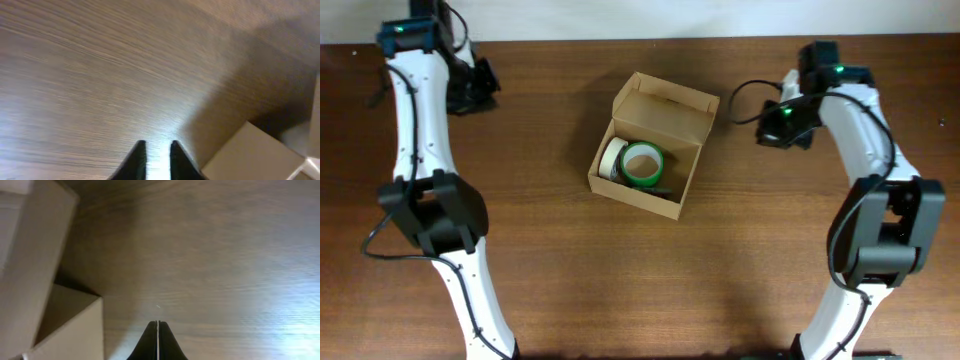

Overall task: Pack container
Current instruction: 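Bring both grippers to the box's two lid flaps and grip them, then fold the lid flaps down over the box with both grippers, then press down on the closed lid with both grippers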

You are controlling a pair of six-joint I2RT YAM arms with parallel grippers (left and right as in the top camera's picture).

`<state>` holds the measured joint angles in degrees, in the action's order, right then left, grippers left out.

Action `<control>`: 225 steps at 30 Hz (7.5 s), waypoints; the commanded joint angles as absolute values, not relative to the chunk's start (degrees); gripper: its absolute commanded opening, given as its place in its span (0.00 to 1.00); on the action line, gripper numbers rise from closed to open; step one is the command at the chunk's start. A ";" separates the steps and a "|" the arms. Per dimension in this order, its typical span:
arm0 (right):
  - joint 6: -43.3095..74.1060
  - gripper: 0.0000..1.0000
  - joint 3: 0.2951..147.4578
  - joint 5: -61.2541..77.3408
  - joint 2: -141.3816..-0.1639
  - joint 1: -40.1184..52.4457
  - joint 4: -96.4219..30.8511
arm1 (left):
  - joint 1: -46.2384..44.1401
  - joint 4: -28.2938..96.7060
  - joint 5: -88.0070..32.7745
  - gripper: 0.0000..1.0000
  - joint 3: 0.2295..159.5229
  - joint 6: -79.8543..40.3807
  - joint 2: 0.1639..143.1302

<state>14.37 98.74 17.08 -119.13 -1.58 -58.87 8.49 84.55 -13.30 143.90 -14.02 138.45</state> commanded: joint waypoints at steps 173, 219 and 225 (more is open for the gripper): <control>14.41 0.04 105.38 18.04 -113.54 16.91 -69.38 | -13.28 58.54 -11.84 0.02 95.18 -5.89 108.57; 8.91 0.04 136.70 -5.54 -110.59 10.52 -82.21 | -18.57 80.95 8.56 0.10 148.79 -6.76 116.33; 7.70 0.04 154.19 -7.92 -109.62 10.48 -88.38 | -18.52 87.68 16.88 0.23 166.84 -6.76 115.92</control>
<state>8.95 146.89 -3.81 -112.07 10.48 -87.22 -18.83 85.56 9.19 160.24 -7.03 117.19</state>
